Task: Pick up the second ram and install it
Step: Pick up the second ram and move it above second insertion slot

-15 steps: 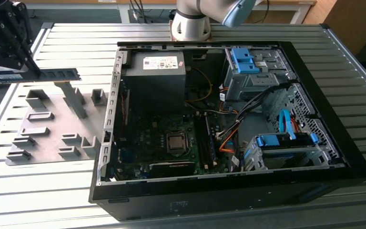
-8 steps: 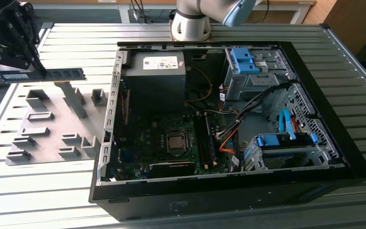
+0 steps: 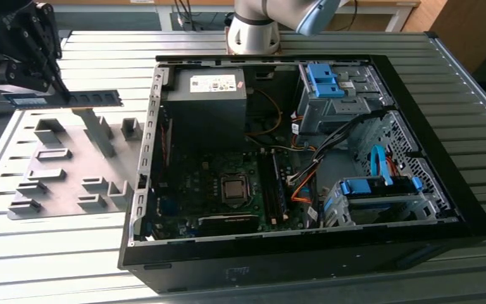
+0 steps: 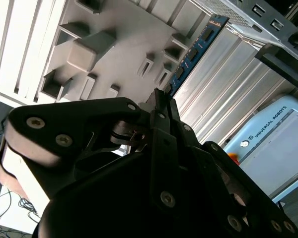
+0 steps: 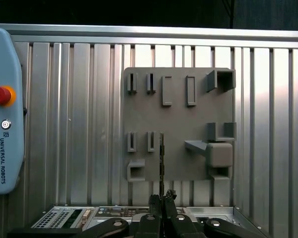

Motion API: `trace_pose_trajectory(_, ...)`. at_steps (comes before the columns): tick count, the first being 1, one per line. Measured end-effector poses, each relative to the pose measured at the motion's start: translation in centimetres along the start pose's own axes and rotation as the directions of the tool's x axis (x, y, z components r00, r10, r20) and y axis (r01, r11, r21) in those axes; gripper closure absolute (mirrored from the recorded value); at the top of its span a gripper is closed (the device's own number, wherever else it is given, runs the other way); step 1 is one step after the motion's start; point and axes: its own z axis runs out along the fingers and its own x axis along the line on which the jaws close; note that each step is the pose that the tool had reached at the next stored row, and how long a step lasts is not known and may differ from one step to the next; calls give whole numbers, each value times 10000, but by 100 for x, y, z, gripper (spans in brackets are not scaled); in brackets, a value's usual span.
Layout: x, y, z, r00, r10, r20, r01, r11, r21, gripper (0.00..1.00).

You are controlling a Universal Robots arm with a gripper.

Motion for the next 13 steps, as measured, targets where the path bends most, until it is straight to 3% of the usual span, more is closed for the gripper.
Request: trace_pose_trajectory(13,0,-159,-2,10000,-1,0,1,10000,0,86)
